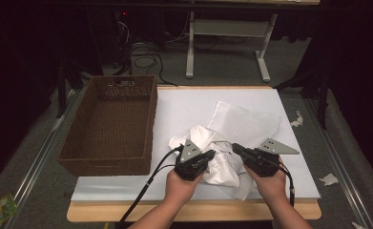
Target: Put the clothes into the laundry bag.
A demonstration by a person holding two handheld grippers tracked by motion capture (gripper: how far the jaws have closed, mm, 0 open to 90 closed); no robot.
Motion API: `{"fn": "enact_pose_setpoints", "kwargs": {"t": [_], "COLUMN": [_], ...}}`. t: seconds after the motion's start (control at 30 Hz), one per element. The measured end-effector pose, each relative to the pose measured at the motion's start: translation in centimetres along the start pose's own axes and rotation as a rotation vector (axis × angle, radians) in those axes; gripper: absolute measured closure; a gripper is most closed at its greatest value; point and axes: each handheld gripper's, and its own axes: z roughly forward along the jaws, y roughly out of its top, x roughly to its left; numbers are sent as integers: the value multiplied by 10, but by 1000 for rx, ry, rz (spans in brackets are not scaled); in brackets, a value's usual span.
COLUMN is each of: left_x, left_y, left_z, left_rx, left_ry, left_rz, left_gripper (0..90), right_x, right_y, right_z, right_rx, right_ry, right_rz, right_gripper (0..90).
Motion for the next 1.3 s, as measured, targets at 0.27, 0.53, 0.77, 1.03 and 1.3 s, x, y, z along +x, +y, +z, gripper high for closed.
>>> {"fn": "enact_pose_setpoints", "kwargs": {"t": [0.27, 0.53, 0.77, 1.03, 1.3], "left_x": [8, 12, 16, 15, 17], "left_y": [-19, -23, -27, -44, -31], "left_z": [41, 32, -2, 33, 23], "left_rx": [143, 153, 87, 290, 235], "left_ry": [74, 51, 92, 50, 59], "left_rz": [-19, -11, 13, 33, 33], "left_gripper": [874, 660, 188, 479, 784], "right_x": [2, -2, -1, 1, 0], "right_y": [5, 3, 0, -4, -6], "right_z": [-6, -11, -9, -4, -2], "right_rx": [-28, -29, -16, 9, 15], "right_ry": [21, 18, 10, 1, 4], "right_rz": [3, 8, 4, -2, 6], "right_gripper": [899, 899, 898, 898, 898]}}
